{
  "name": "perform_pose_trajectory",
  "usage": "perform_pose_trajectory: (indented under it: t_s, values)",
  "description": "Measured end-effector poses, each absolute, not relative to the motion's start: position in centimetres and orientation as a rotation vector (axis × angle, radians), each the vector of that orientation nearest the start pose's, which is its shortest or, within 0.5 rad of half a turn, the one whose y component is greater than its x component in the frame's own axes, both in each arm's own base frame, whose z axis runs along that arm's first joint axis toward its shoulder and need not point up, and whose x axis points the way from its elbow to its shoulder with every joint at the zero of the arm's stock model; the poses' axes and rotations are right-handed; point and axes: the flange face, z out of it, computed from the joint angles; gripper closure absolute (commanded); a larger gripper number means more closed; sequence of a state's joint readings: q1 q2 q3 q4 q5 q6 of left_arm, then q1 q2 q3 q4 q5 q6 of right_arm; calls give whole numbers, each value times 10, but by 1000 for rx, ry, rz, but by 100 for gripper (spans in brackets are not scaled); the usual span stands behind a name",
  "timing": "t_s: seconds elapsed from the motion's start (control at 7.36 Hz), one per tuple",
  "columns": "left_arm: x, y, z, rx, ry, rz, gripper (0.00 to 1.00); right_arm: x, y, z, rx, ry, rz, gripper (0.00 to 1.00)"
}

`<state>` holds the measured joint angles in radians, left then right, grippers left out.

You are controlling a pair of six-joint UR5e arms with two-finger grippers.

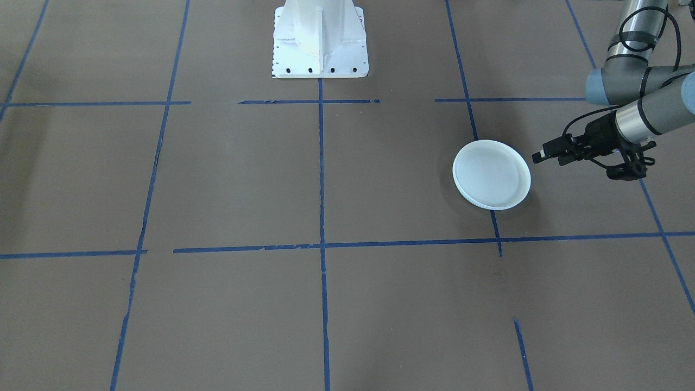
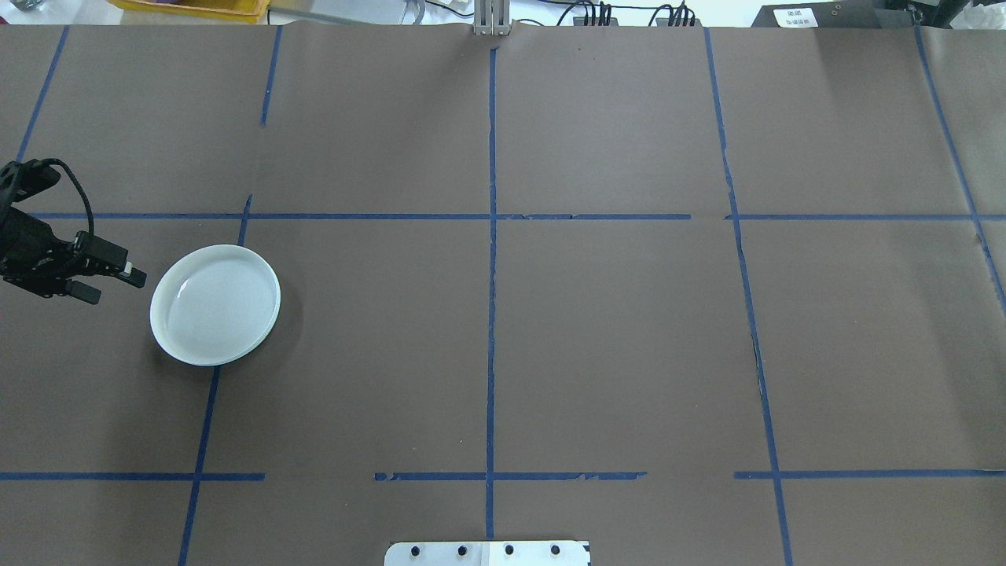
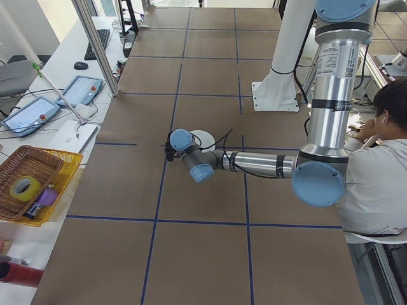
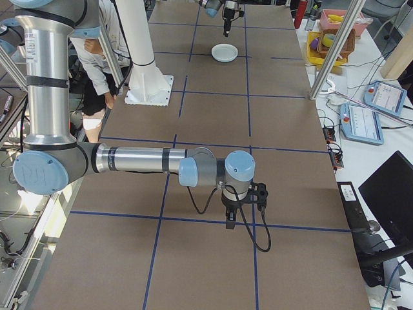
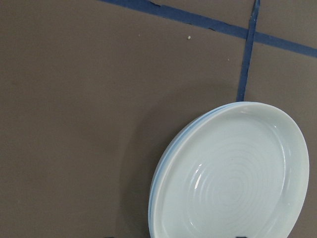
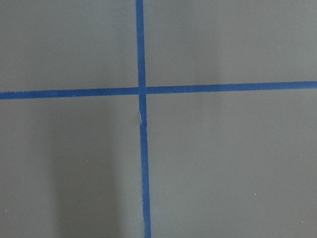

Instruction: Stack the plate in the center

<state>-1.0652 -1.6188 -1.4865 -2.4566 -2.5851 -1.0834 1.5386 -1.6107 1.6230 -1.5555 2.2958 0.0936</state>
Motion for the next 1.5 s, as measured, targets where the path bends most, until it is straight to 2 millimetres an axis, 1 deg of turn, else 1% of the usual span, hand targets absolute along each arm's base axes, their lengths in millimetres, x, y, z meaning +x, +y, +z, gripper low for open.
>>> perform_pose_trajectory:
  t_s: [0.14, 0.41, 0.68, 0.82, 0.95, 1.09, 1.36, 1.5]
  values:
    - [188, -481, 567, -113, 1205, -99, 0, 52, -479, 654, -19, -726, 48, 0]
    - [158, -479, 590, -50, 1165, -87, 0, 52, -479, 654, -18, -726, 48, 0]
    - [129, -491, 617, 18, 1031, -55, 0, 52, -479, 654, -19, -725, 49, 0]
    - [105, -499, 626, 48, 960, -16, 0, 52, -479, 654, -19, -725, 49, 0]
    - [72, -505, 632, 68, 903, 26, 0, 52, -479, 654, -19, -725, 49, 0]
    - [41, -506, 635, 61, 861, 63, 0, 52, -479, 654, -19, -725, 48, 0]
    - [-16, -502, 639, 43, 828, 120, 0, 52, -479, 654, -19, -725, 47, 0]
    - [-46, -499, 639, 58, 825, 110, 0, 52, -479, 654, -19, -725, 48, 0]
